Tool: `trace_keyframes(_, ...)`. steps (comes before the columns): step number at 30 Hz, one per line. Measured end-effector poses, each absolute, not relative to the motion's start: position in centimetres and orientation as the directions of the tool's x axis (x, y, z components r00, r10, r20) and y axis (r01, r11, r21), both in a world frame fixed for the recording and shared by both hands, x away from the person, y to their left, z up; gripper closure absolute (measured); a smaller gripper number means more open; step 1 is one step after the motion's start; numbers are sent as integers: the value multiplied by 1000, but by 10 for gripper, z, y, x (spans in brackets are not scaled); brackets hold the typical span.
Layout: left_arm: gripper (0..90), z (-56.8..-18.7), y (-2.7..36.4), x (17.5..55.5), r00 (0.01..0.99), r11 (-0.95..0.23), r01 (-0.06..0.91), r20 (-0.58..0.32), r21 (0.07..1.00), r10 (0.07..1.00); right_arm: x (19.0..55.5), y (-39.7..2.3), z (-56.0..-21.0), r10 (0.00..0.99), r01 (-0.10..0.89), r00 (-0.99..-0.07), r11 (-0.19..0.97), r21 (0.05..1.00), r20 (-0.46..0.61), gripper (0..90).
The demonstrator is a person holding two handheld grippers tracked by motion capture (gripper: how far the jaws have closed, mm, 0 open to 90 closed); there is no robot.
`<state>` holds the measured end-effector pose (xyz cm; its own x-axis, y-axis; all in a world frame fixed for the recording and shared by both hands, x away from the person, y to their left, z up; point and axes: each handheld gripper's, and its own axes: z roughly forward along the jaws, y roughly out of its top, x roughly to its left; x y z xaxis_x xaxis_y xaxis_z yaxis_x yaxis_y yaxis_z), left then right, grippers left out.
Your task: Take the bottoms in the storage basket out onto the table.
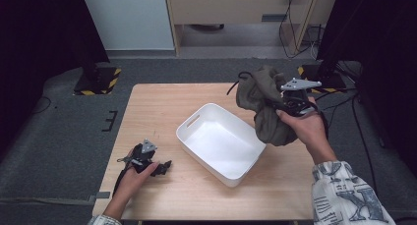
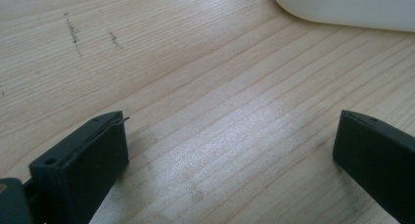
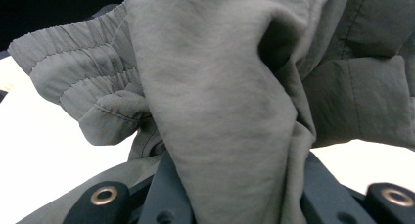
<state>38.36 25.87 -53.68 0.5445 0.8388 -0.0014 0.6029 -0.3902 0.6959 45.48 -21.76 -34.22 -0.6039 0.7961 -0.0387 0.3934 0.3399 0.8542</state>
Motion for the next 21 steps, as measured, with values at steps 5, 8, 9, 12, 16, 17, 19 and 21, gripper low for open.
trace_keyframes(5, 0, -537, 258, 384, 546, -391, 602, -1, 696, 838, 453, -236, -347, 818, 399, -574, 317, 860, -36, 761)
trace_keyframes(8, 0, -537, 258, 384, 546, -391, 602, -1, 696, 838, 453, -247, -353, 830, 410, -556, 309, 858, -33, 760)
trace_keyframes(9, 0, -537, 258, 384, 546, -392, 602, -1, 696, 838, 453, -250, -355, 835, 417, -550, 307, 855, -31, 760)
trace_keyframes(12, 0, -537, 258, 384, 547, -392, 601, -1, 696, 837, 454, -262, -363, 852, 434, -522, 298, 850, -32, 760)
trace_keyframes(16, 0, -537, 258, 384, 548, -393, 601, -1, 696, 836, 455, -274, -372, 870, 454, -493, 277, 847, -20, 760)
trace_keyframes(17, 0, -537, 258, 384, 548, -393, 601, -1, 696, 836, 456, -277, -373, 872, 453, -489, 279, 847, -25, 760)
trace_keyframes(19, 0, -537, 258, 384, 548, -393, 601, -1, 696, 836, 456, -283, -377, 880, 460, -475, 270, 846, -22, 760)
trace_keyframes(21, 0, -537, 258, 384, 548, -393, 601, -1, 696, 837, 457, -288, -380, 885, 465, -465, 259, 847, -16, 760)
